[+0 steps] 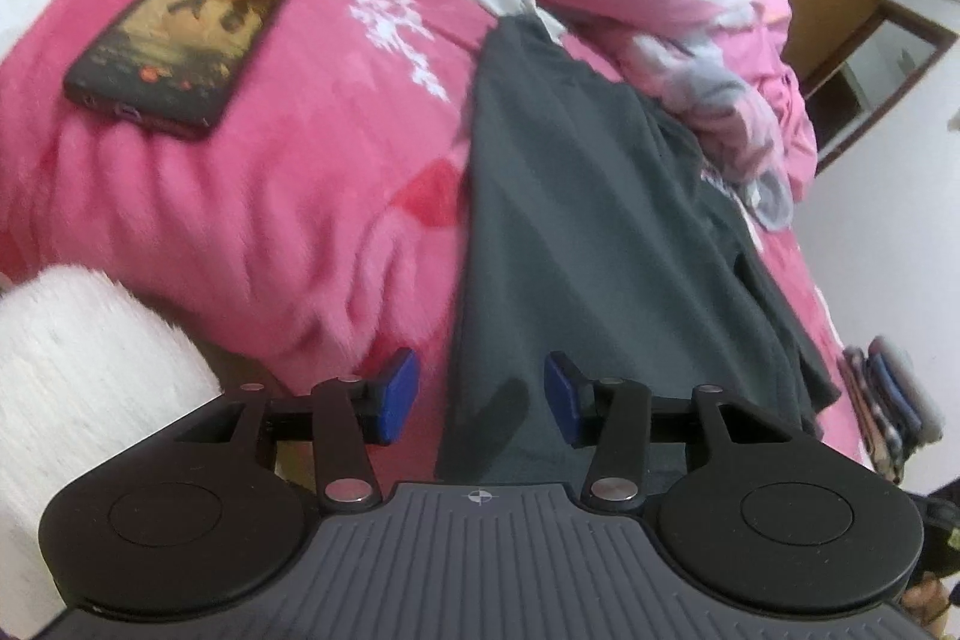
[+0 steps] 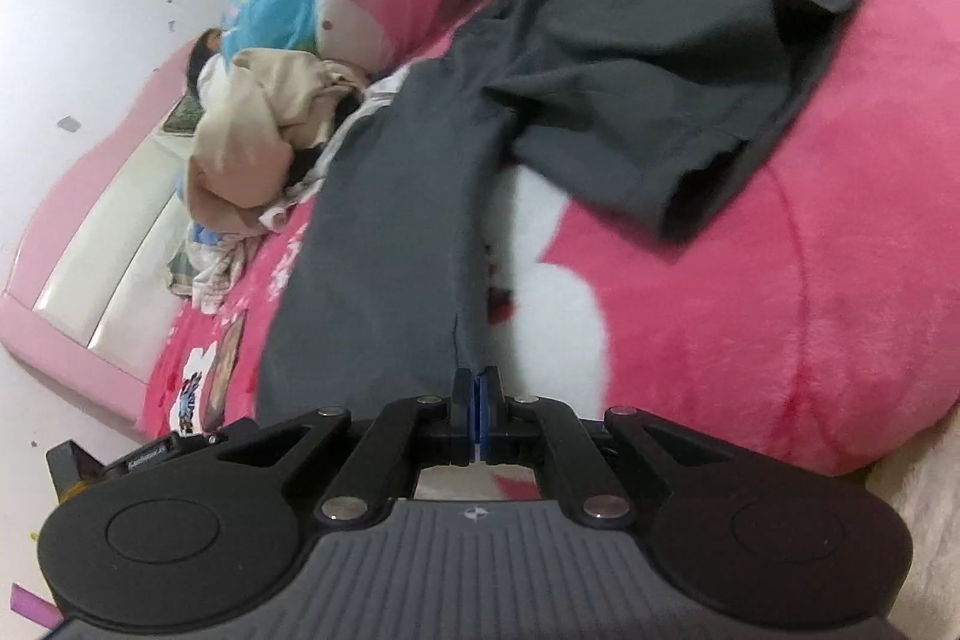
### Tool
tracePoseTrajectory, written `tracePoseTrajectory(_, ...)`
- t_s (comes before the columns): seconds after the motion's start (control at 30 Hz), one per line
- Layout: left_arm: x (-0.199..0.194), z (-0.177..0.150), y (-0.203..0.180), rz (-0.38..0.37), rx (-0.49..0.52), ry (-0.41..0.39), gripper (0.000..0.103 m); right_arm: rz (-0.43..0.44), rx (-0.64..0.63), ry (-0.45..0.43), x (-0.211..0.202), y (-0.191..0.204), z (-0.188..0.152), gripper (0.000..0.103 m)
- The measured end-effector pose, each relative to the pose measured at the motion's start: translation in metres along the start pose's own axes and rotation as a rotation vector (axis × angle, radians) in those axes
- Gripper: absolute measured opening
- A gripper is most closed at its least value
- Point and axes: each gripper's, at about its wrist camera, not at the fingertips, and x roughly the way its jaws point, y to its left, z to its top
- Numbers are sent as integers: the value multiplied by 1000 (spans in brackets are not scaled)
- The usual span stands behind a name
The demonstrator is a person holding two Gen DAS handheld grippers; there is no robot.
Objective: Fold clothes
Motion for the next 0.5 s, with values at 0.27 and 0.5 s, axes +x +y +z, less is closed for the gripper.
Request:
tracePoseTrajectory(0.27, -1, -7, -12, 17, 32, -11, 0, 9, 22, 7, 15, 7, -3, 1)
tracePoseTrajectory(0.5, -37, 6, -16, -15, 4, -61, 0, 89, 14, -26, -11, 23, 7, 1)
